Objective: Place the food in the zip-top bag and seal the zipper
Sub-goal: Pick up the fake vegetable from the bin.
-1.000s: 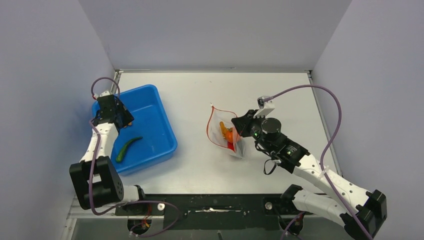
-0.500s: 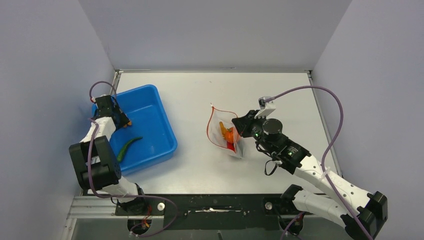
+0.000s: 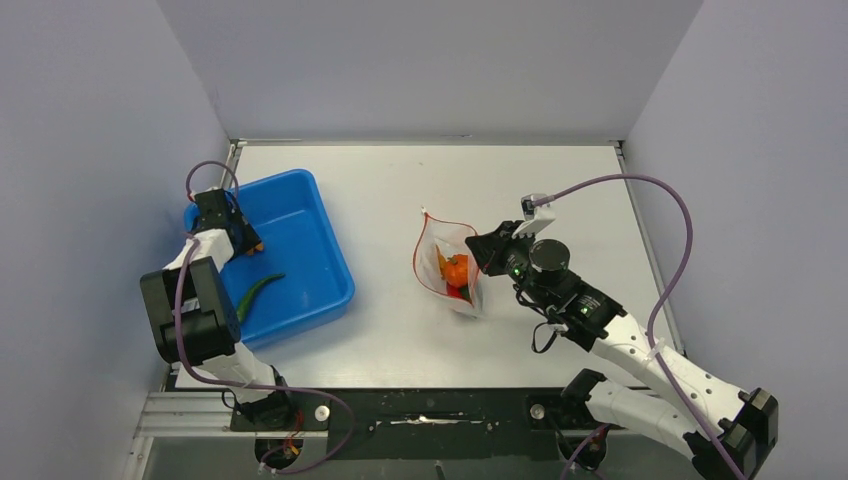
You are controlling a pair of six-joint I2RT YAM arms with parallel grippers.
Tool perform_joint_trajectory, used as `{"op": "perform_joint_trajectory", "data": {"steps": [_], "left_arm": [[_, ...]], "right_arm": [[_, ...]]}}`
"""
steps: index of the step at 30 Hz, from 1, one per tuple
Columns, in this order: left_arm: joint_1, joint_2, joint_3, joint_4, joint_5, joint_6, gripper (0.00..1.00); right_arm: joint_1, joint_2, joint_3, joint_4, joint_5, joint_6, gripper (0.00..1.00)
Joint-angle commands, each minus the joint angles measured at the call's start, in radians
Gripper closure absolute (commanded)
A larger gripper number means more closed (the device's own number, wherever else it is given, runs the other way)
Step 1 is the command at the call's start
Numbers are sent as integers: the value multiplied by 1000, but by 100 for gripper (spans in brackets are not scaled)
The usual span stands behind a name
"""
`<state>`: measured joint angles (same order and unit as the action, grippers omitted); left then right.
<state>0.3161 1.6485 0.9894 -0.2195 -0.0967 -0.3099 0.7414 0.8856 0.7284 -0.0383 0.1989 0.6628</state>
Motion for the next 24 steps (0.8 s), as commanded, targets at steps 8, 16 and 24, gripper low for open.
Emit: {"op": "perform_joint_trajectory", "data": {"steps": [8, 16, 24], "left_arm": [[-10, 57, 68, 94, 61, -26, 61], [-11, 116, 97, 93, 85, -38, 61], [-17, 151, 112, 79, 96, -40, 61]], "right_arm": [[8, -20, 3, 68, 14, 1, 100], [9, -22, 11, 67, 14, -12, 100], [9, -4, 11, 77, 7, -8, 100]]}}
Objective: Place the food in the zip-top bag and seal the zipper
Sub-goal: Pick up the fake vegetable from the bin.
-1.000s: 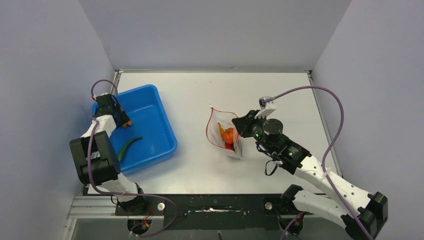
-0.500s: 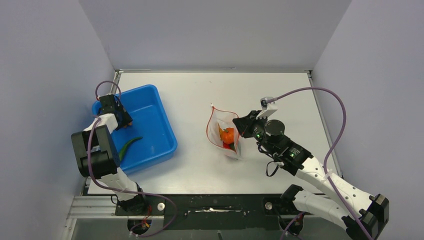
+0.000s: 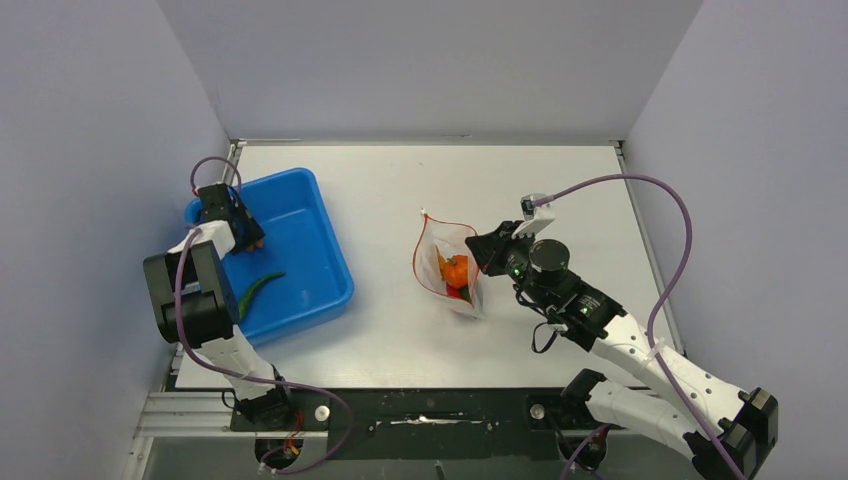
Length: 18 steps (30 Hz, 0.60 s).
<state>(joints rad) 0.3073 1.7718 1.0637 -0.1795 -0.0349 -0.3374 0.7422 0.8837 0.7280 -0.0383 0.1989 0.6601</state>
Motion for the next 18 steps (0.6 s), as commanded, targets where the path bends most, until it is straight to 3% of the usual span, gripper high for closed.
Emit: {"op": "perform_joint_trajectory", "data": {"steps": [1, 10, 18], "left_arm": [[-10, 29, 38, 38, 32, -12, 61], [-44, -7, 75, -66, -9, -14, 62], [-69, -15, 71, -56, -43, -20, 63]], "right_arm": [[8, 0, 9, 78, 7, -5, 100], [8, 3, 17, 72, 14, -14, 100], [8, 12, 18, 76, 14, -14, 100]]}}
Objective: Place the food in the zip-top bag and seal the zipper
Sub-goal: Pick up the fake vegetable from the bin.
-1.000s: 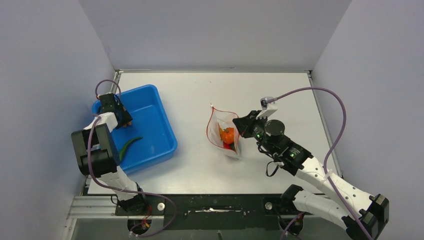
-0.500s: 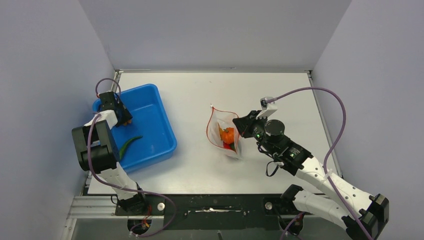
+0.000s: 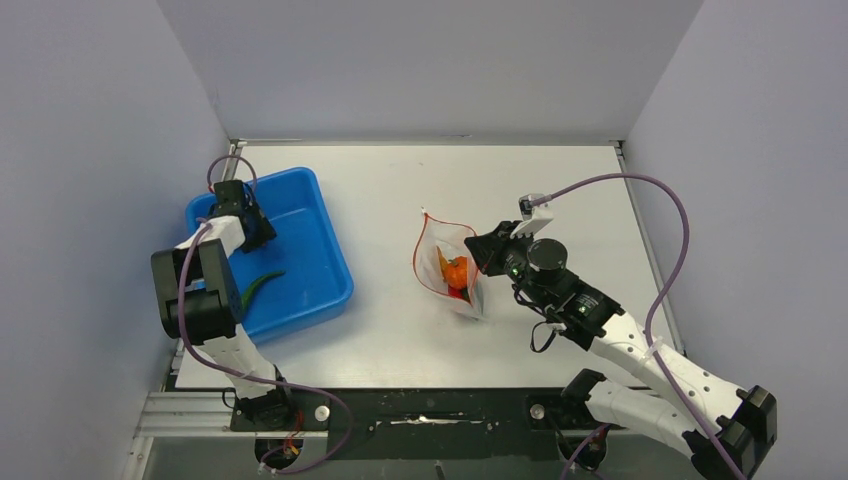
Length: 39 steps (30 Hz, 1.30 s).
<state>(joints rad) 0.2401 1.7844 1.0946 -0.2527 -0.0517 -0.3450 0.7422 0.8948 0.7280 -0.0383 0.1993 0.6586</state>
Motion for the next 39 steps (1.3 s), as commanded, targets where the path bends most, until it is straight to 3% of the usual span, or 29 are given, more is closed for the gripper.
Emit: {"op": "perform_joint_trajectory", "data": {"steps": [1, 25, 39], "left_arm": [[-1, -18, 43, 21, -30, -12, 64], [5, 70, 83, 23, -54, 9, 64], [-2, 43, 77, 6, -115, 31, 61]], "right_arm": [[7, 1, 19, 75, 14, -12, 100], [8, 7, 30, 64, 18, -14, 100], [8, -1, 24, 62, 23, -13, 100]]}}
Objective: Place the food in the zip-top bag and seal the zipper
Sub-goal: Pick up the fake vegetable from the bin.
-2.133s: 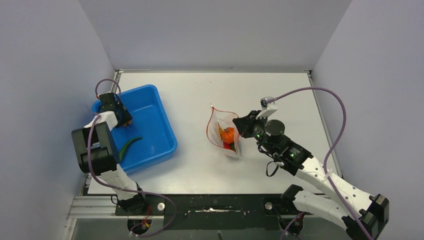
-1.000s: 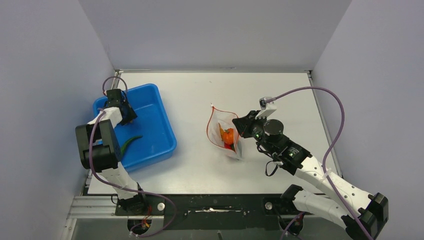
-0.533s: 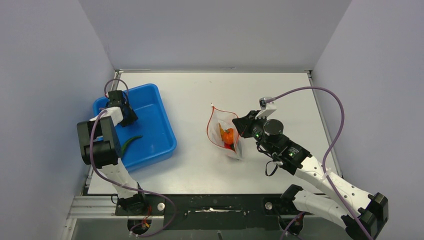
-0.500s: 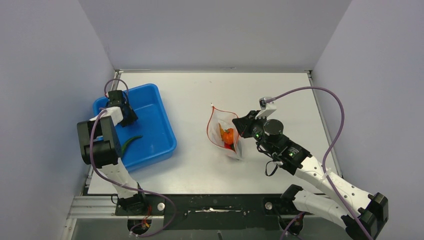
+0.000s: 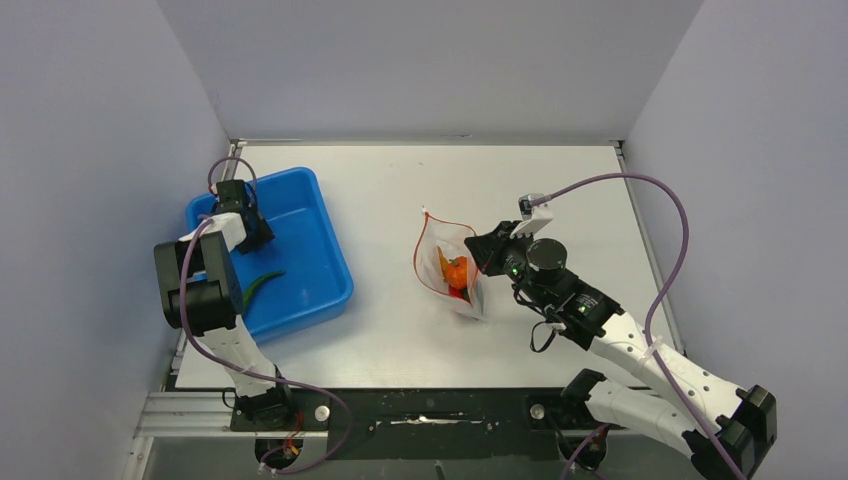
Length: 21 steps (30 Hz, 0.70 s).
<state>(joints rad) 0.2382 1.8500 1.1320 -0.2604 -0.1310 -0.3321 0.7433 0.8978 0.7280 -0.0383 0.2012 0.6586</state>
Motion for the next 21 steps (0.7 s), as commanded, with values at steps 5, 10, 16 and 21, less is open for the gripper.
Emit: {"op": "perform_joint_trajectory", "data": {"steps": [5, 10, 16, 21], "left_arm": [[-1, -1, 53, 0, -46, 28, 61], [-8, 1, 49, -1, -66, 35, 63], [-16, 7, 51, -10, -77, 39, 67], [-20, 12, 51, -17, -84, 41, 72]], "right_arm": [[6, -8, 23, 66, 19, -13, 100], [6, -9, 22, 67, 20, -14, 100], [7, -10, 21, 66, 21, -12, 100], [7, -18, 23, 62, 22, -12, 100]]}}
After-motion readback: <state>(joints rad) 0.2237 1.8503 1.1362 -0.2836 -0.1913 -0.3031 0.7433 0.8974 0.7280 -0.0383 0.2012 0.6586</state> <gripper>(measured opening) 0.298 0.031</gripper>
